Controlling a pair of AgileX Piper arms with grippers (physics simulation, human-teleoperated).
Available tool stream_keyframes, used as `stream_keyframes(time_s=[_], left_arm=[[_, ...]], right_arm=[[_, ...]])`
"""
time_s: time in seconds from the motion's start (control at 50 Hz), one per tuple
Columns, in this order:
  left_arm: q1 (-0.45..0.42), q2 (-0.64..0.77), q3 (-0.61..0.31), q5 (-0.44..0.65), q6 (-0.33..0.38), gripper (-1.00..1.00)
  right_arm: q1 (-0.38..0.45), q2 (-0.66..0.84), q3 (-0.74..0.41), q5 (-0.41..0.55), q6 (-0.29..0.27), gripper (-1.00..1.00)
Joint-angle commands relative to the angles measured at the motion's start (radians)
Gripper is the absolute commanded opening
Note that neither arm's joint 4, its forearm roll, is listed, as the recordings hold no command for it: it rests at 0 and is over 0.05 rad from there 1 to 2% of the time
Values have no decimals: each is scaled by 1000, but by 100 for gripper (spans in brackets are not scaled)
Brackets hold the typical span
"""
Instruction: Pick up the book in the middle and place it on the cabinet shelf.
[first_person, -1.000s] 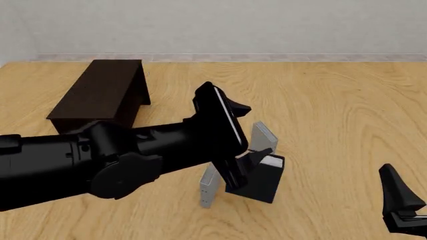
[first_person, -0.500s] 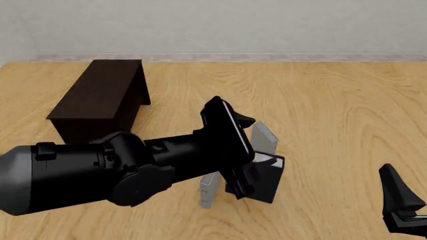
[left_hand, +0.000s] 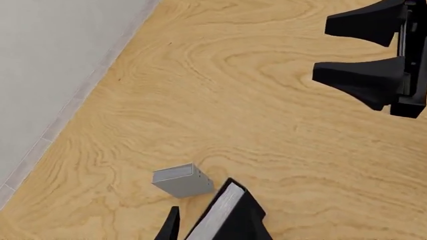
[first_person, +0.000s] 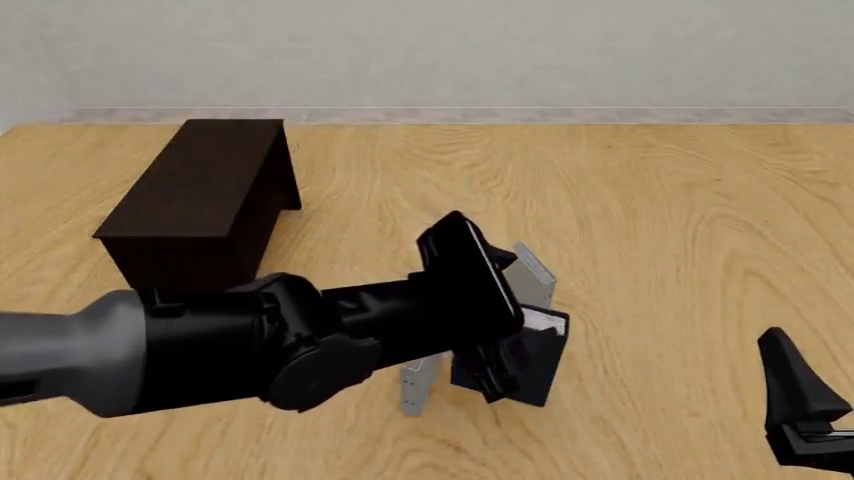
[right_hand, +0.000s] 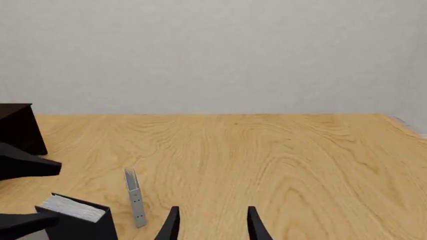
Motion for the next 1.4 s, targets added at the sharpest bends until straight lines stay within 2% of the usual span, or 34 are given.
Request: stream_keyframes(time_s=[0.02, 0.38, 0.72, 1.4], left_arm=[[3, 30, -42, 42, -3, 100], [17, 64, -116, 110, -7, 100], [11, 95, -99, 92, -12, 100], [23, 183, -122, 81, -29, 100]], right_arm=[[0, 0, 0, 0, 0, 100], [0, 0, 0, 0, 0, 100], [0, 0, 0, 0, 0, 100], [0, 0, 0, 0, 0, 100]])
